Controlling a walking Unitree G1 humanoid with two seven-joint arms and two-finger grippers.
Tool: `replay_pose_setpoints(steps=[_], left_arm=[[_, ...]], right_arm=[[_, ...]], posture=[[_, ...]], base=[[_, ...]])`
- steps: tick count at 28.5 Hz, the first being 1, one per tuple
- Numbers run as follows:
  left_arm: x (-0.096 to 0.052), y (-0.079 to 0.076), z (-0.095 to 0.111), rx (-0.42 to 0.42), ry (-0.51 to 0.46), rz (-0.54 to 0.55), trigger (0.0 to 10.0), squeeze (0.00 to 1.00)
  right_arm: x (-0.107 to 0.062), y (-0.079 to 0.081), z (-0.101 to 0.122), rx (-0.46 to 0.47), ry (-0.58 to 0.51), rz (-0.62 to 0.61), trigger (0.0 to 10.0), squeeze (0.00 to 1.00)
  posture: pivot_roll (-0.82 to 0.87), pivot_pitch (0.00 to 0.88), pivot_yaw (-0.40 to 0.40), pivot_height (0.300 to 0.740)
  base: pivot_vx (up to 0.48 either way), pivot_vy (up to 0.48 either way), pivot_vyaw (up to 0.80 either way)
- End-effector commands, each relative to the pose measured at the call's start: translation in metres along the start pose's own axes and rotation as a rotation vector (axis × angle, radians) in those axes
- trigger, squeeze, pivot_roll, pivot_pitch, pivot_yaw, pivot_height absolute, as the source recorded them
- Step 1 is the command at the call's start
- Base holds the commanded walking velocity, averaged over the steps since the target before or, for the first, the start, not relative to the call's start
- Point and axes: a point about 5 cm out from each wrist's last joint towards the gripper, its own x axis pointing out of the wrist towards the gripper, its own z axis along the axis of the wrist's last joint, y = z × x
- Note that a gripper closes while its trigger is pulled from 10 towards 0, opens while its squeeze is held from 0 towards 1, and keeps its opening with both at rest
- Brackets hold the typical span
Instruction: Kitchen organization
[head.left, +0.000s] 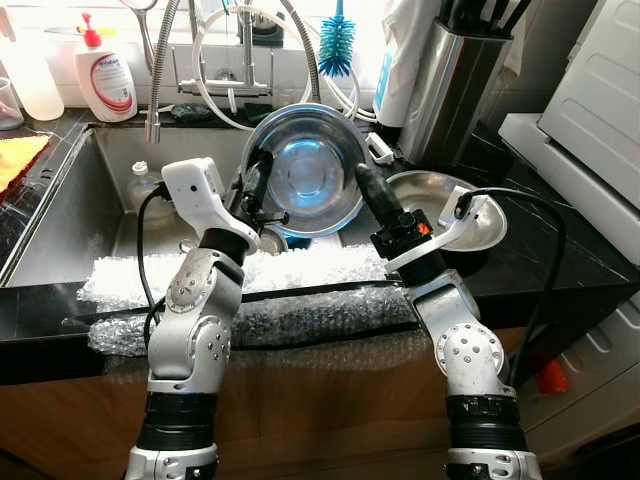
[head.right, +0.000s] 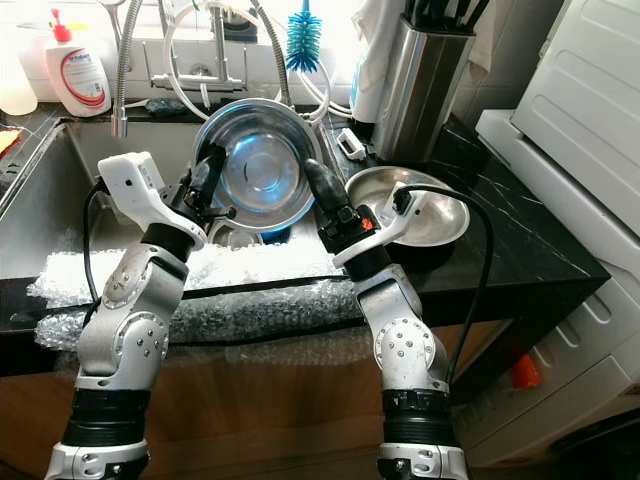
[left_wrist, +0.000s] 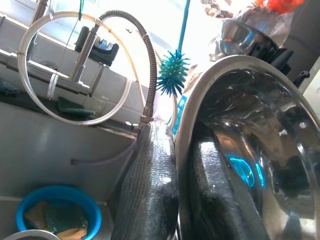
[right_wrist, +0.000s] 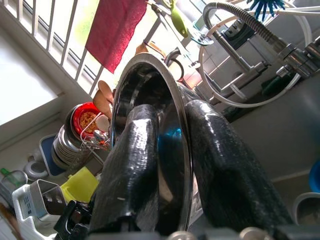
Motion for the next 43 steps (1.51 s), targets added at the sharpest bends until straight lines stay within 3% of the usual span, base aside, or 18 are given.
replay_pose_setpoints(steps=[1,6,10,13,14,16,17,21,22,23,26,32,34,37,43], left_arm=[[0.002,0.01,0.011,-0.017,-0.057,0.086,0.0,0.0],[0.003,0.023,0.024,-0.053,-0.15,0.202,0.0,0.0],[-0.003,0.047,0.043,-0.086,-0.289,0.403,0.0,0.0],[-0.003,0.048,0.044,-0.087,-0.294,0.41,0.0,0.0],[-0.004,0.052,0.047,-0.003,-0.297,0.436,4.3,0.0],[-0.005,0.055,0.048,0.068,-0.291,0.454,4.3,0.0],[-0.005,0.057,0.046,0.109,-0.271,0.459,10.0,0.0],[-0.008,0.068,0.035,0.193,-0.202,0.506,10.0,0.0],[-0.008,0.068,0.035,0.193,-0.202,0.506,10.0,0.0],[-0.009,0.07,0.03,0.221,-0.178,0.503,10.0,0.0],[-0.009,0.072,0.023,0.269,-0.14,0.486,10.0,0.0],[-0.01,0.076,0.016,0.26,-0.103,0.509,10.0,0.0],[-0.009,0.077,0.011,0.291,-0.069,0.497,10.0,0.0],[-0.005,0.073,-0.004,0.402,0.039,0.408,10.0,0.0],[-0.003,0.068,-0.025,0.434,0.135,0.345,10.0,0.0]], right_arm=[[0.005,0.008,0.006,-0.032,-0.016,0.044,10.0,0.0],[0.005,0.007,0.005,-0.04,-0.007,0.037,10.0,0.0],[0.004,0.005,0.004,-0.064,0.002,0.016,10.0,0.0],[0.004,0.005,0.004,-0.065,0.002,0.015,10.0,0.0],[0.005,0.002,0.006,-0.118,0.007,-0.025,10.0,0.0],[0.005,0.0,0.007,-0.169,0.013,-0.055,10.0,0.0],[0.006,-0.001,0.008,-0.217,0.018,-0.082,10.0,0.0],[0.01,0.001,0.006,-0.744,0.118,-0.176,10.0,0.0],[0.01,0.001,0.006,-0.744,0.118,-0.176,10.0,0.0],[0.009,0.007,0.007,-0.842,0.106,-0.17,10.0,0.0],[0.006,0.013,0.012,-0.894,0.064,-0.181,10.0,0.0],[0.0,0.013,0.013,-0.931,0.05,-0.208,10.0,0.0],[-0.005,0.008,0.015,-0.937,0.045,-0.251,10.0,0.0],[-0.013,-0.003,0.018,-0.959,0.05,-0.316,10.0,0.0],[-0.02,-0.01,0.016,-0.932,0.013,-0.399,10.0,0.0]], posture=[[0.03,0.0,-0.115,0.74],[0.02,0.0,-0.115,0.74],[0.02,0.0,-0.115,0.74],[0.02,0.0,-0.115,0.74],[0.02,0.0,-0.114,0.74],[0.02,0.0,-0.114,0.74],[0.03,0.0,-0.113,0.74],[0.01,0.0,-0.106,0.74],[0.01,0.0,-0.106,0.74],[0.01,0.0,-0.103,0.74],[0.0,0.0,-0.098,0.74],[0.0,0.0,-0.095,0.74],[0.0,0.0,-0.094,0.74],[0.0,0.003,-0.093,0.74],[0.0,0.0,-0.09,0.74]], base=[[0.0,0.0,0.0],[0.0,0.0,0.0],[0.0,0.0,0.0],[0.0,0.0,0.0],[0.0,0.0,0.0],[0.0,0.0,0.0],[0.0,0.0,0.0],[0.0,0.0,0.0],[0.0,0.0,0.0],[0.0,0.0,0.0],[0.0,0.0,0.0],[0.0,0.0,0.0],[0.0,0.0,0.0],[0.0,0.0,0.0],[0.0,0.0,0.0]])
